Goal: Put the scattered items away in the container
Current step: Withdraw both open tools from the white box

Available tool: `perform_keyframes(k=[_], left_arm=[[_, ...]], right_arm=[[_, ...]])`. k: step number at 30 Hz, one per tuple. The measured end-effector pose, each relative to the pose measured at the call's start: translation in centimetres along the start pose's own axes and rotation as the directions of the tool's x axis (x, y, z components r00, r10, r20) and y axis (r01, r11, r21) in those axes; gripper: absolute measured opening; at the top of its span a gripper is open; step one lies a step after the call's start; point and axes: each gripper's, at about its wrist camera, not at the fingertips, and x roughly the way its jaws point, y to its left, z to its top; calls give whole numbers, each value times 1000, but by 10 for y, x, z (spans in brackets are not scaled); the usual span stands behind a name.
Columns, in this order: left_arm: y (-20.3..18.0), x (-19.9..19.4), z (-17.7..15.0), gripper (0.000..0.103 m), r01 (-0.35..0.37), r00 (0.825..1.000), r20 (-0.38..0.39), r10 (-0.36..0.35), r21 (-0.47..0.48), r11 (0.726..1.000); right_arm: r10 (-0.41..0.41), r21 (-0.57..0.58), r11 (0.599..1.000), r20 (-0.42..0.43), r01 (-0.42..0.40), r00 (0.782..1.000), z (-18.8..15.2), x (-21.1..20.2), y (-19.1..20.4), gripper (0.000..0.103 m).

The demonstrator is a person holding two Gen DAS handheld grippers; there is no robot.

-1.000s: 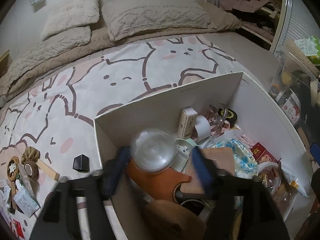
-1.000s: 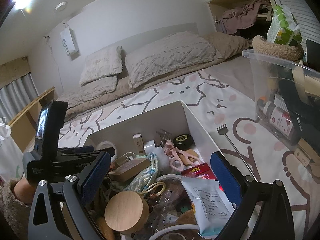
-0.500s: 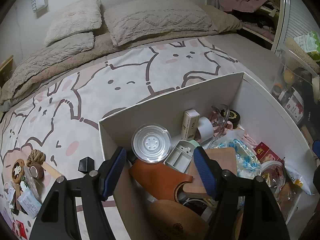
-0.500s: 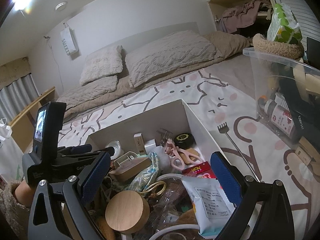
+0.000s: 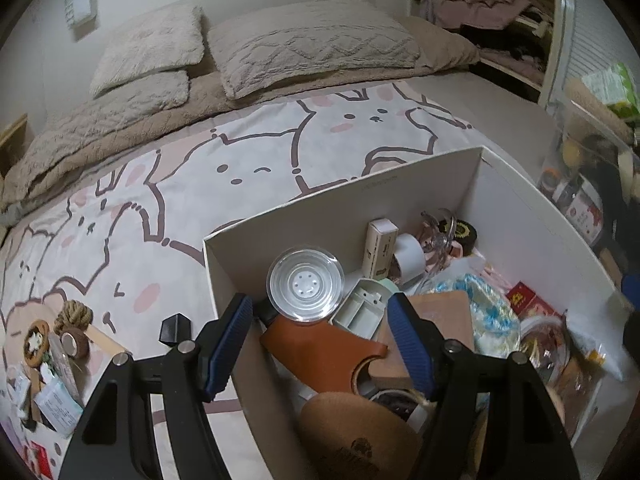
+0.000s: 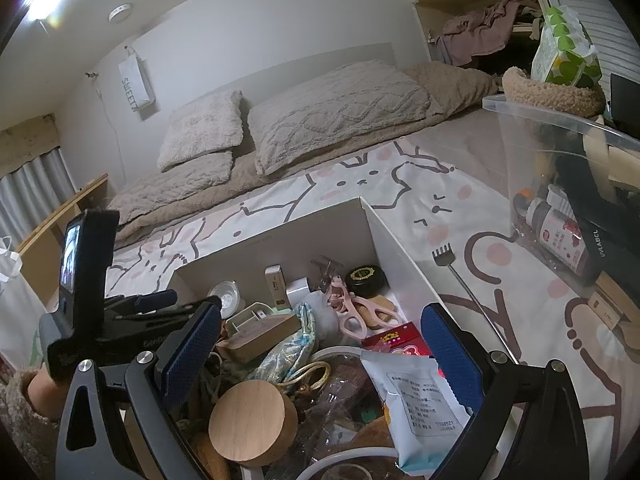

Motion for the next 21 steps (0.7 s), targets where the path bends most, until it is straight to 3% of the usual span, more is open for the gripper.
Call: perform_keyframes(k=[2,5,14,16,21], left_arm=[[1,-2,0,71,18,1000,-6,-18,-2,1000],[-2,-9,0,82,28,1000,-2,-28,9,1000],[-12,-34,-5,83,71,996,42,-73,44,996],[-13,-40,-7,93,68,996,53,-71,49,996],[-12,-51,-11,96,89,993,70,-92,40,995]], right_arm=[[-3,1,1000,2,3,1000,0,0,-1,100],[5,1,1000,9,-5,1000,0,-1,-1,100],[-7,7,1000,18,7,1000,1,-3,-2,100],[-8,6,1000,31,8,999,1,-6,-3,100],[1,35,999,76,-4,997,0,-16,-8,103]])
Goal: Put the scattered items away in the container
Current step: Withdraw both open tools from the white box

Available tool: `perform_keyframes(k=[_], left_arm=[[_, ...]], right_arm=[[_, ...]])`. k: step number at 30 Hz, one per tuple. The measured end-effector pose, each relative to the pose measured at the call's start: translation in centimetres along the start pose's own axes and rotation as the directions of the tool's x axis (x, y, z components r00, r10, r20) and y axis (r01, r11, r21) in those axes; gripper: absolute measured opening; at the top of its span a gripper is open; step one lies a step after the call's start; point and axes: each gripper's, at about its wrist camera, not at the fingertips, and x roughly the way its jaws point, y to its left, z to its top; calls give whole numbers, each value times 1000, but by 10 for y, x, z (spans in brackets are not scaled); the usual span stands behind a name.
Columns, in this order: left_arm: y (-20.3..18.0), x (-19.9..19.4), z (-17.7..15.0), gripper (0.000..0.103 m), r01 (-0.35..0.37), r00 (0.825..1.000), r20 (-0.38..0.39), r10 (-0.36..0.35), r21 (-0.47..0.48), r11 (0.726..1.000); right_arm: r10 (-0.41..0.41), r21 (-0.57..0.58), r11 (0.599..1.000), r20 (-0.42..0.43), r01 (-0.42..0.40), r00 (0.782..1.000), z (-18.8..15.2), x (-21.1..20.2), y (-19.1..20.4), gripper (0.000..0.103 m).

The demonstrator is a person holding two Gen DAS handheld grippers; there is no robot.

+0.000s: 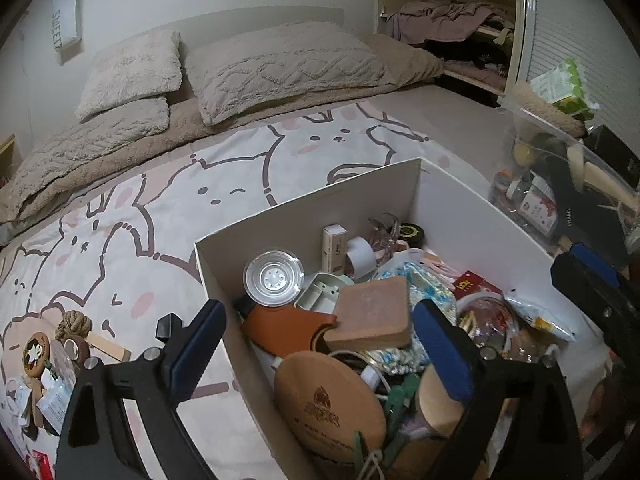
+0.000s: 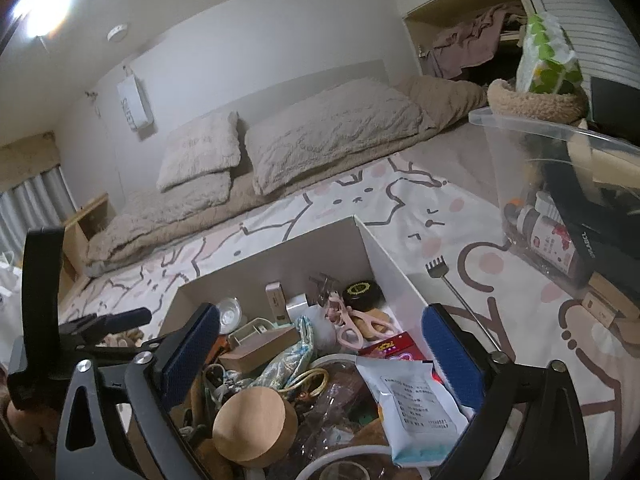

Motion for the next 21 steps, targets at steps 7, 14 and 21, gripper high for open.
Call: perform_keyframes(k=[7,14,21], left_arm=[[2,-15,-2,103,5,1000,22,-5,-13,1000],[3,-26,-5,103,7,999,36,-7,-9,1000],[4,-41,-9,103,23,998,61,-23,-4,1000]], right_arm=[[-52,-8,999,29,53,998,4,-17,-4,103],[-92,-65,994,26,94,995,4,-28,2,103],[-112,-88,989,37,115,993,4,-35,5,103]])
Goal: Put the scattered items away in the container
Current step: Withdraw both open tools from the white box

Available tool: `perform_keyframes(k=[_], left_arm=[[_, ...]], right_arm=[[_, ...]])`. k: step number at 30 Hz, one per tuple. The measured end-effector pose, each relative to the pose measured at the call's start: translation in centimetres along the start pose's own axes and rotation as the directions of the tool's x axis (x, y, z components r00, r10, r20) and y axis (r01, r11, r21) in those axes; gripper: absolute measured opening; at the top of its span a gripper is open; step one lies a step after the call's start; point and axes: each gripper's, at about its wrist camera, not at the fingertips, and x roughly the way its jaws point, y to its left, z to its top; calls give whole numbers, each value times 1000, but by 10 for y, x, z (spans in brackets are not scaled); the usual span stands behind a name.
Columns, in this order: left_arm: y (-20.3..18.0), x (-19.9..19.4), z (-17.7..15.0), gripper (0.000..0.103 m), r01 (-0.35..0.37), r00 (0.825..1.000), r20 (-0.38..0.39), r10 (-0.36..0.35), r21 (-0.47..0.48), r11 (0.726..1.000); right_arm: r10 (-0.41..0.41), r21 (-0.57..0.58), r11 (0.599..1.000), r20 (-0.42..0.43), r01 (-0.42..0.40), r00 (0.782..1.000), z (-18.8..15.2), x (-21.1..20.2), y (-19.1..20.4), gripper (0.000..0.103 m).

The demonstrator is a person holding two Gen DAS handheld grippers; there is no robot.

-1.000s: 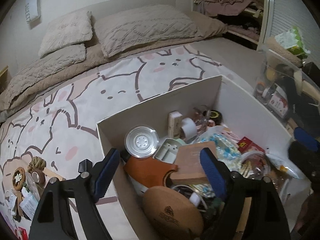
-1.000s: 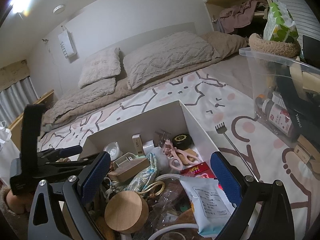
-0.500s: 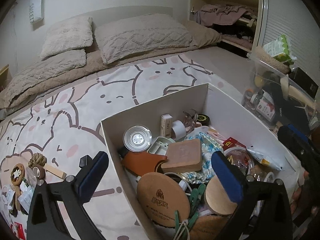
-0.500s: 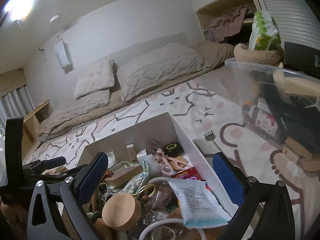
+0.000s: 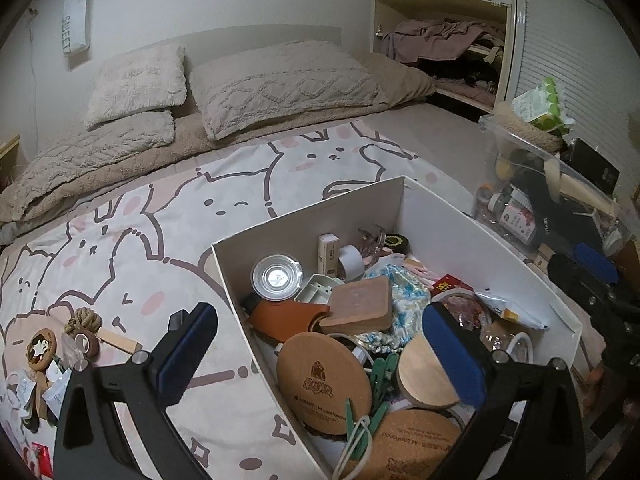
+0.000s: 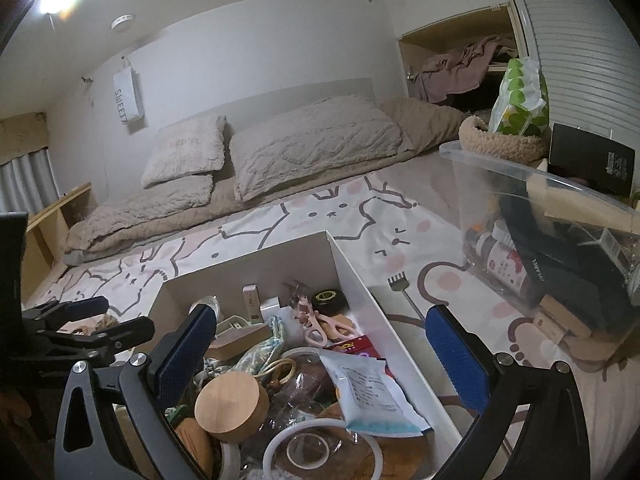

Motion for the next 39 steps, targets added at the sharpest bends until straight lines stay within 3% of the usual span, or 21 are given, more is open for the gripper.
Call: perform_keyframes(k=[16,39], left_arm=[[32,-32,-10,103,4,998,60,0,-74,997],[124,-92,-56,103,-105,984,123,127,-171,980]], right_arm=[[24,-41,999,-11,-25,1000,-1,4,19,103],[186,-192,963,-33,-189,982,-12,7,105,103]])
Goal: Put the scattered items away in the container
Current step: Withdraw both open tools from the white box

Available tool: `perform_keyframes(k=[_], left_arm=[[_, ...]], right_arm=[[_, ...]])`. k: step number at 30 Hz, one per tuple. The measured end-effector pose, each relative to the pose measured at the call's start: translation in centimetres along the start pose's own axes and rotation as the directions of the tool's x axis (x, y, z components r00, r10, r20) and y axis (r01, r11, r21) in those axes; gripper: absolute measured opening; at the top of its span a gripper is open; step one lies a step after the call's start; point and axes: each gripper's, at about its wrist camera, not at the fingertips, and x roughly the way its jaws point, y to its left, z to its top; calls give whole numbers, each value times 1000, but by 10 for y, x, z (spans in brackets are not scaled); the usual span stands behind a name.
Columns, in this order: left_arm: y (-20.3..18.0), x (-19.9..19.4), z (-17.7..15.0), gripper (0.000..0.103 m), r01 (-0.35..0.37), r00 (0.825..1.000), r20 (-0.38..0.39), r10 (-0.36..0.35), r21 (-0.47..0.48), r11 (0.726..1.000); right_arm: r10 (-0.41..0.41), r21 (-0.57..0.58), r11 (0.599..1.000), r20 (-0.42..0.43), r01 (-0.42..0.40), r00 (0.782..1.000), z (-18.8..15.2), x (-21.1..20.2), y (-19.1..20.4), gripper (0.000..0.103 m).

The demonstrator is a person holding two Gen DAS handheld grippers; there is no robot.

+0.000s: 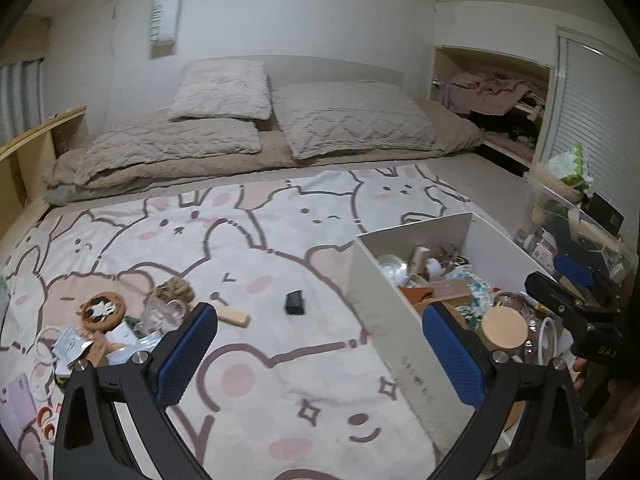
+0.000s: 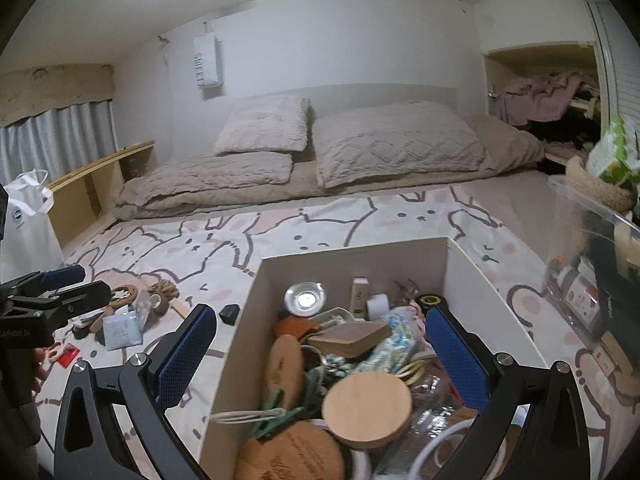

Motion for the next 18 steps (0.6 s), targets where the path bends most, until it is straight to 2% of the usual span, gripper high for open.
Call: perform_keyframes(k=[18], left_arm=[[98,-26,-31,103,-160,987,-25,158,-131,978]], right_arm=[[94,-134,986,-27,-97,995,-7,12,68,103]])
